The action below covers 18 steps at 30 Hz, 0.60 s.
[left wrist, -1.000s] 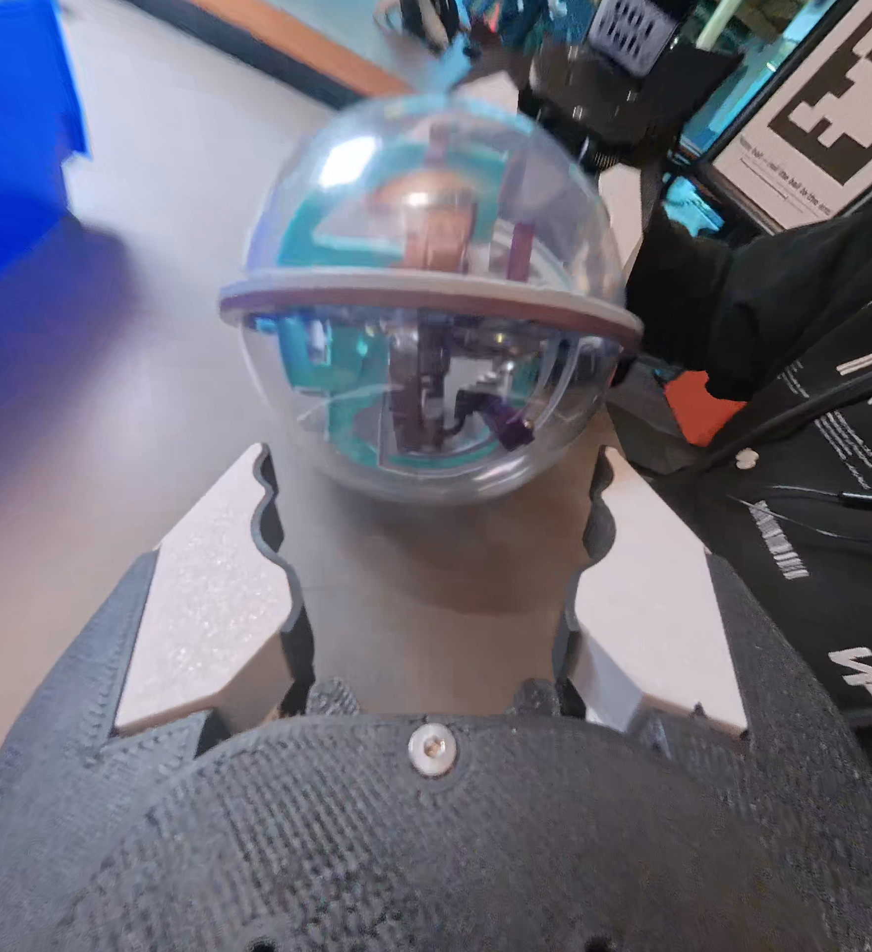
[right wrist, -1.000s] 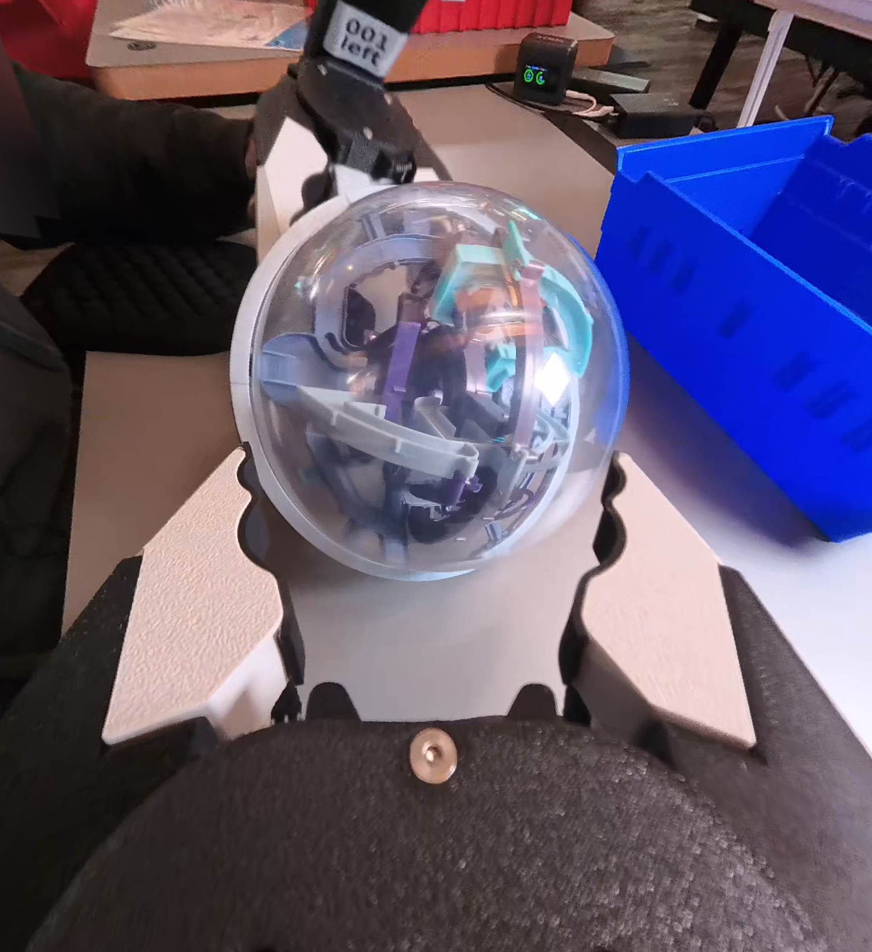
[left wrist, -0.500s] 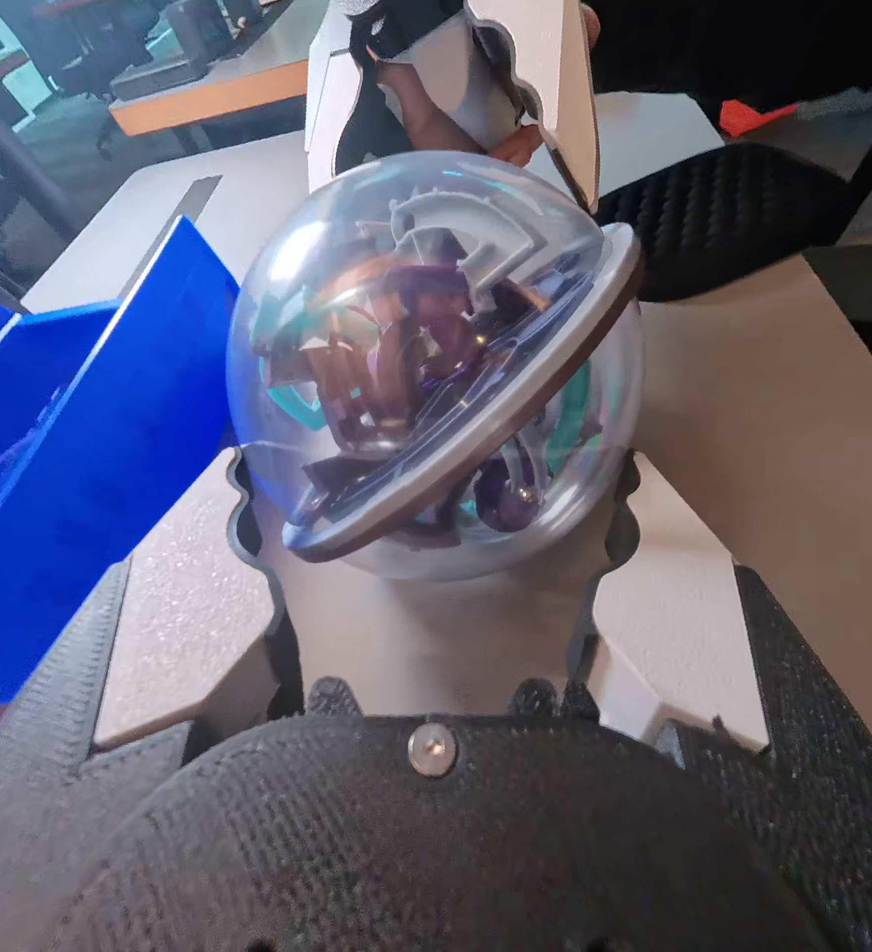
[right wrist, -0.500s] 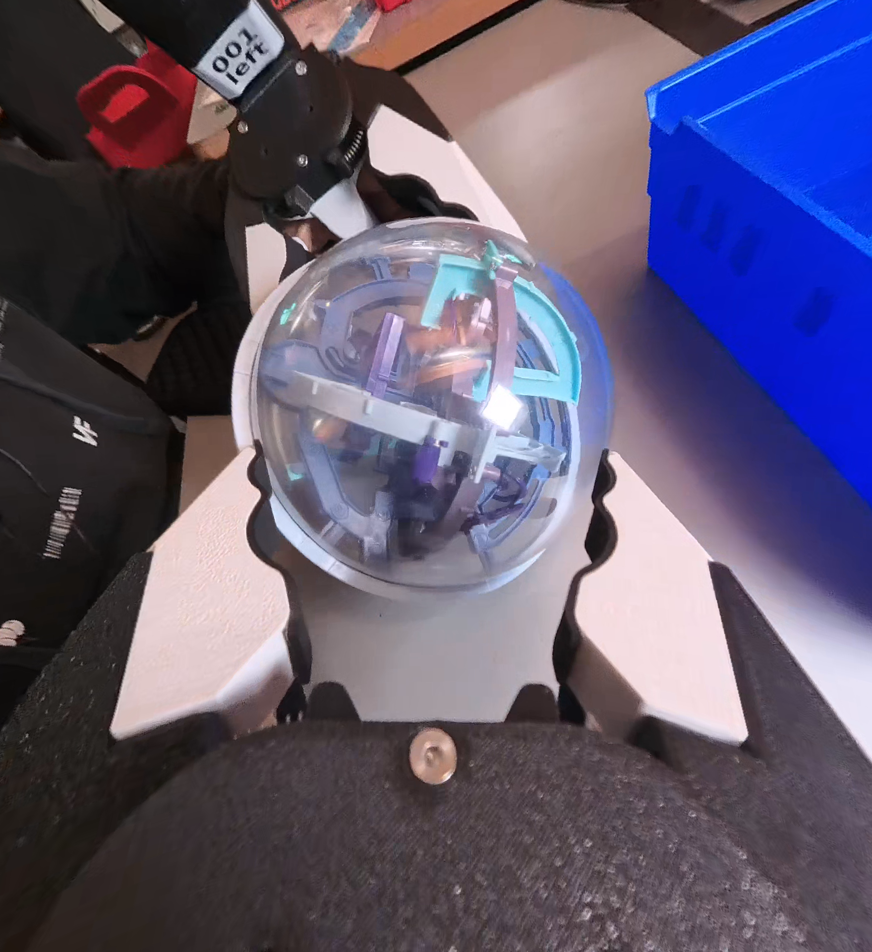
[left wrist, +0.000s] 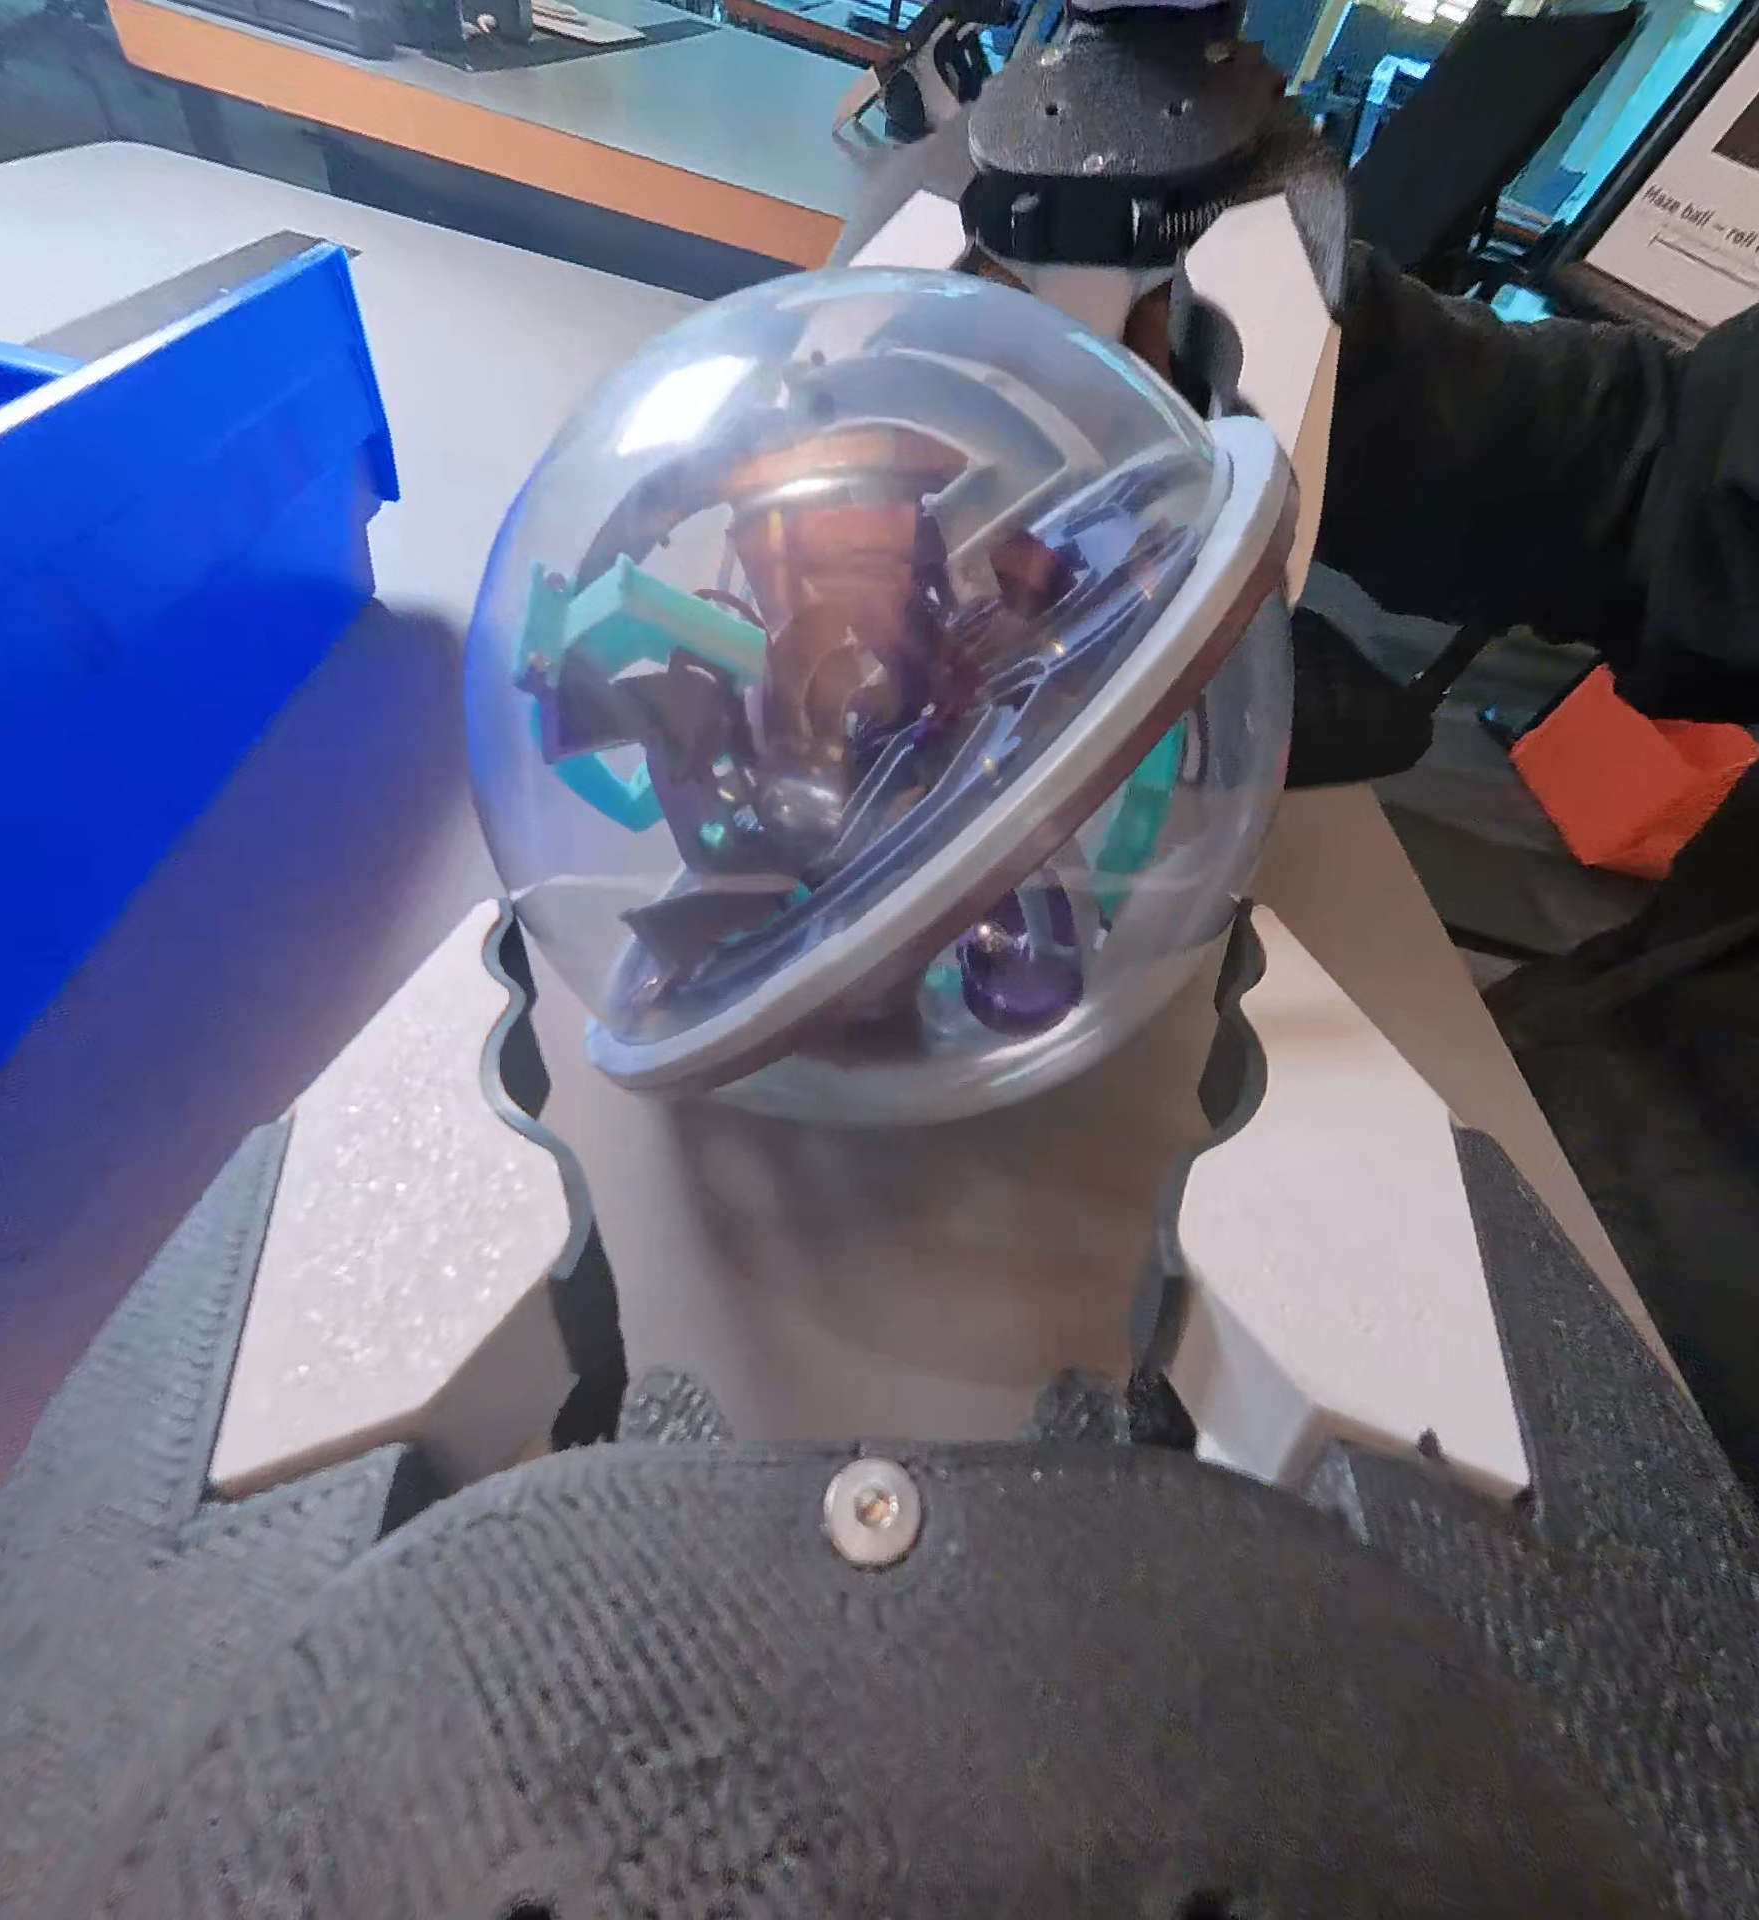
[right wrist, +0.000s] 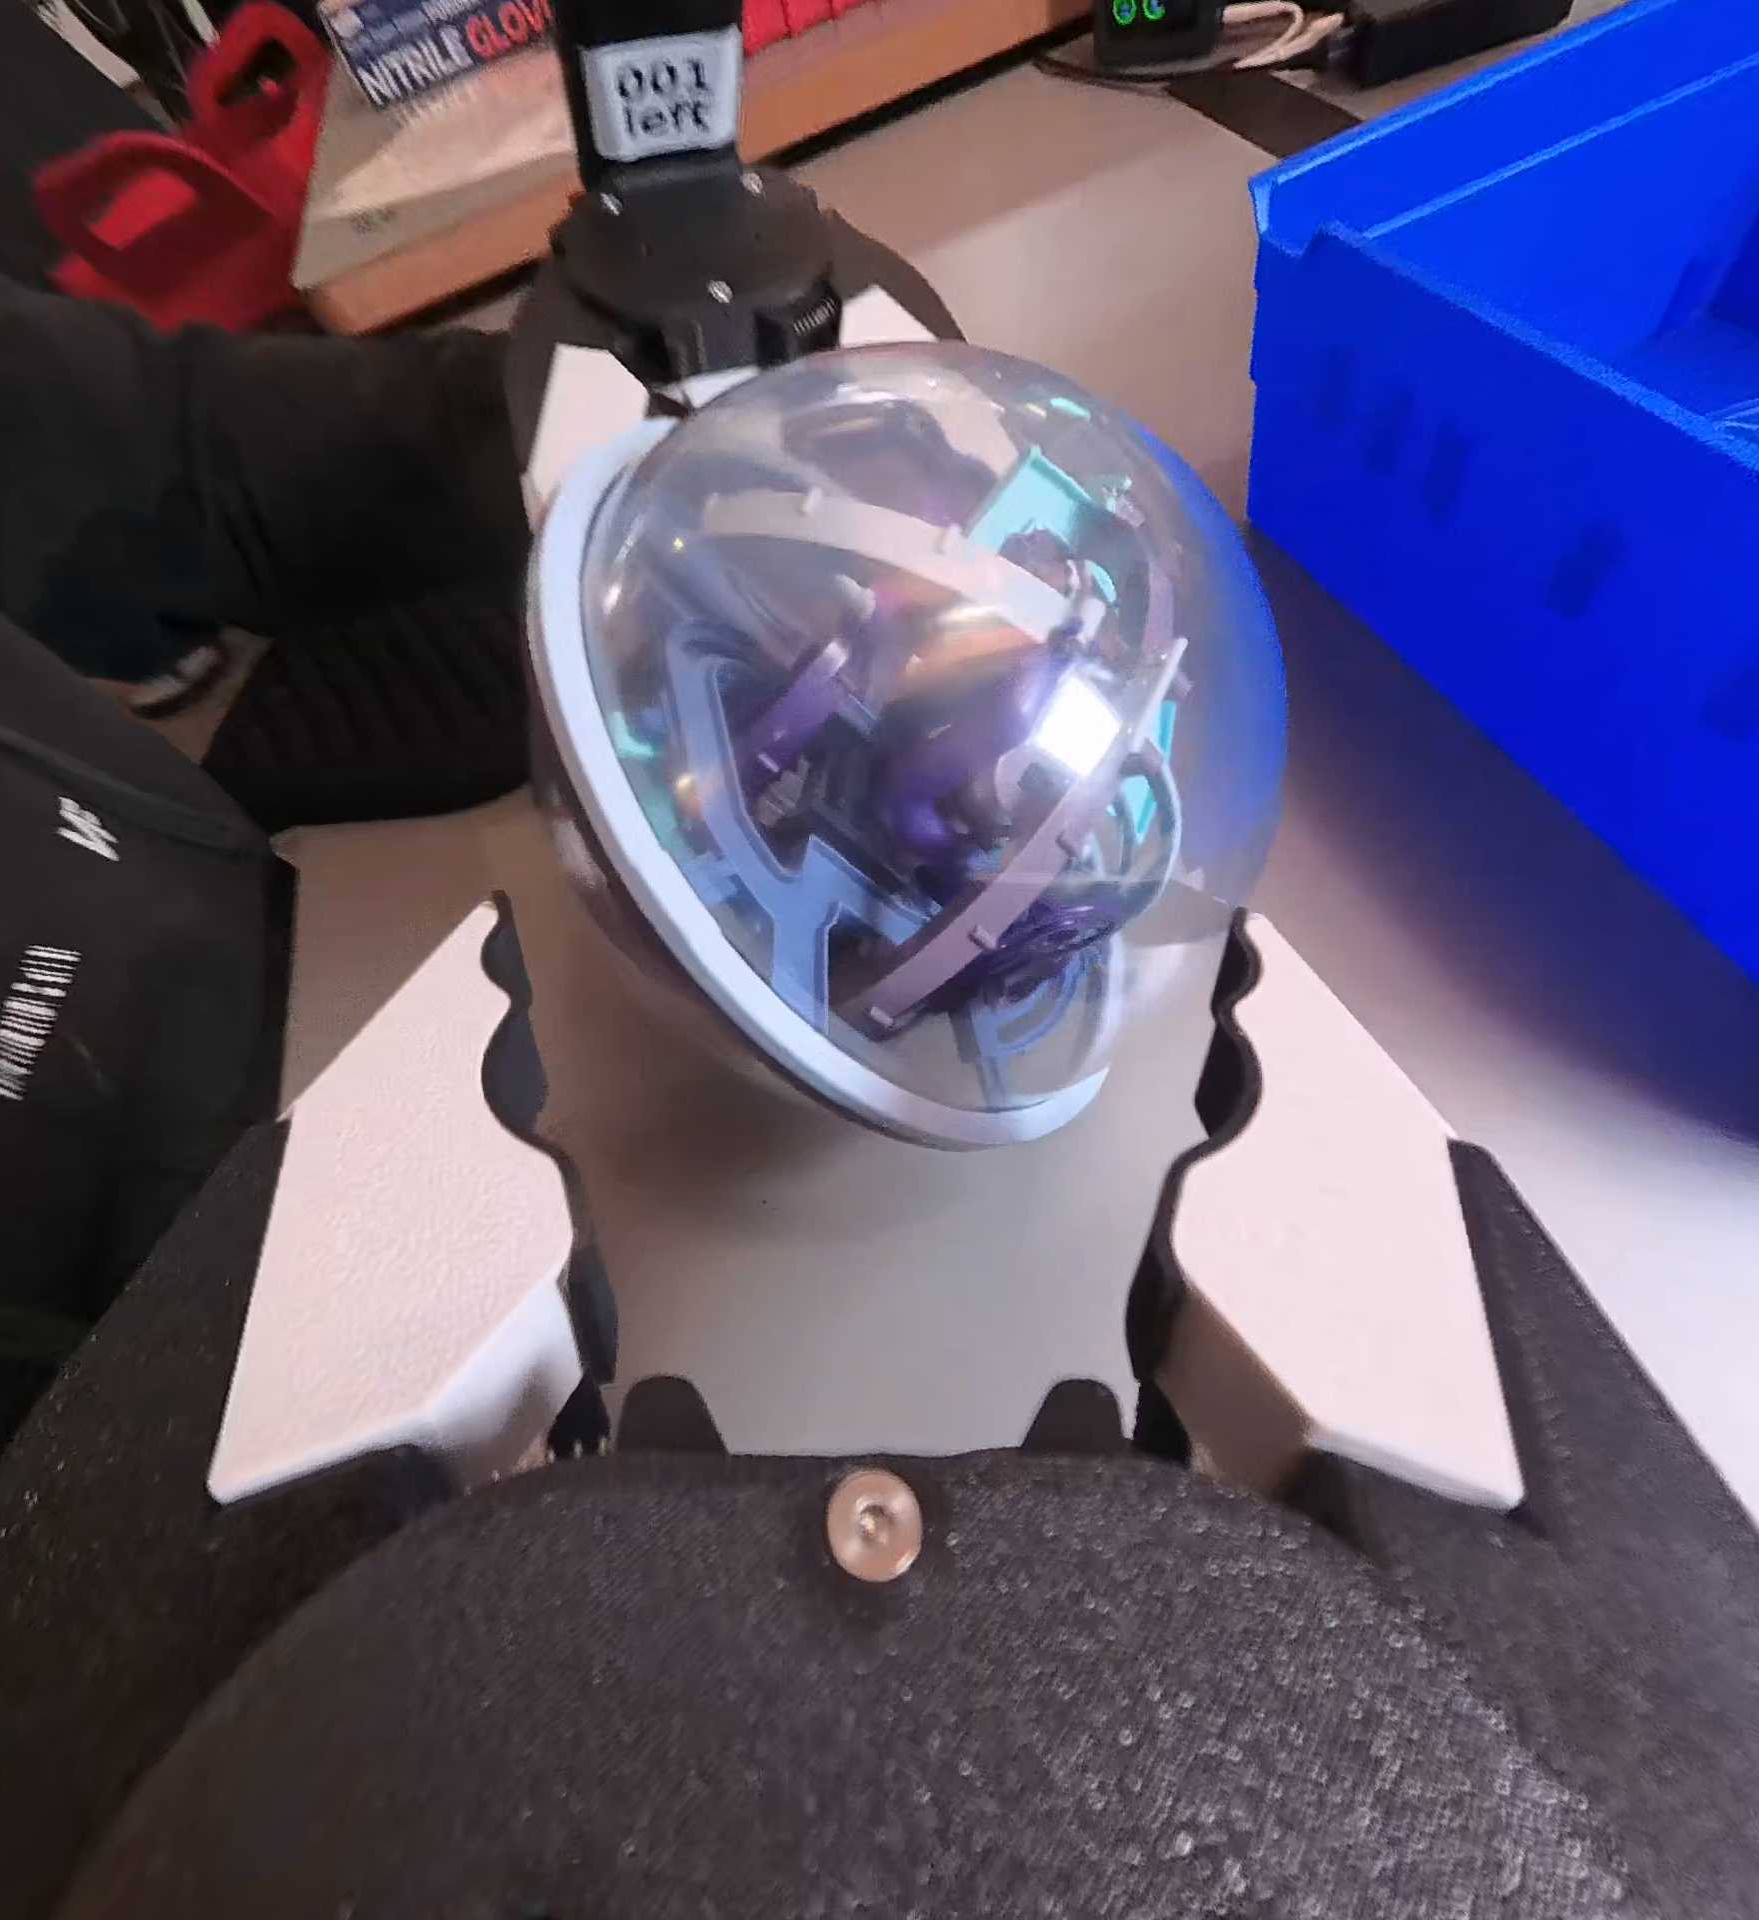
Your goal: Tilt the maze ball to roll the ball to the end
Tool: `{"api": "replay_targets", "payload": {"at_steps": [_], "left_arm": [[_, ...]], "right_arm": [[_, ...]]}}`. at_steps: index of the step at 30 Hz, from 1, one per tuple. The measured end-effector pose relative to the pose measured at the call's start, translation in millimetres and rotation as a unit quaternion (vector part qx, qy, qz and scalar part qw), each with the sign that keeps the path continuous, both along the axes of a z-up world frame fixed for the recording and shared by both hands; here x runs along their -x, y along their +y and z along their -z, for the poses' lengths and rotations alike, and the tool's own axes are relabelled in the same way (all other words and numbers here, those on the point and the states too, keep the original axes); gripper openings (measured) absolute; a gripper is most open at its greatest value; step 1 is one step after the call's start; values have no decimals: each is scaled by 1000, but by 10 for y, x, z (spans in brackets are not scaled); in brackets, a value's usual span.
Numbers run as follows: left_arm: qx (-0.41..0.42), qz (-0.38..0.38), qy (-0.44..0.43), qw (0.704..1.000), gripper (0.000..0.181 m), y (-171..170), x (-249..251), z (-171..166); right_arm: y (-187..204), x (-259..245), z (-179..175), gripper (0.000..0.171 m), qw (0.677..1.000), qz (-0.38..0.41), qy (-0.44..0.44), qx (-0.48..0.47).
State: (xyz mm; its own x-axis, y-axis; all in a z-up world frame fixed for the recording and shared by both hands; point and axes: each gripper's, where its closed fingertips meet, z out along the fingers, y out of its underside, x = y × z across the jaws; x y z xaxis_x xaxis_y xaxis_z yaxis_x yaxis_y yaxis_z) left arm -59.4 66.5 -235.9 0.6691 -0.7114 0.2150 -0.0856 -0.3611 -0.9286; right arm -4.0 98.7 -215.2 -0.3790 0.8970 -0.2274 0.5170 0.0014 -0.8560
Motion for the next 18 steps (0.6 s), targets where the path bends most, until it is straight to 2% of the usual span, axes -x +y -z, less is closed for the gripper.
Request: {"api": "replay_targets", "payload": {"at_steps": [3,11,15,18], "left_arm": [[-24,-10,30,999,130,-5,-38,-88],[-104,-27,140,984,128,-92,-152,-301],[-152,-32,201,967,127,-167,-150,-276],[-174,-37,205,962,126,-225,-115,-228]], "right_arm": [[1,-1,134,126,1000,3,-7,-11],[-166,-5,414,132,999,-33,-13,-5],[-189,17,388,132,999,-33,3,-21],[-201,24,342,131,998,-29,10,-48]]}}
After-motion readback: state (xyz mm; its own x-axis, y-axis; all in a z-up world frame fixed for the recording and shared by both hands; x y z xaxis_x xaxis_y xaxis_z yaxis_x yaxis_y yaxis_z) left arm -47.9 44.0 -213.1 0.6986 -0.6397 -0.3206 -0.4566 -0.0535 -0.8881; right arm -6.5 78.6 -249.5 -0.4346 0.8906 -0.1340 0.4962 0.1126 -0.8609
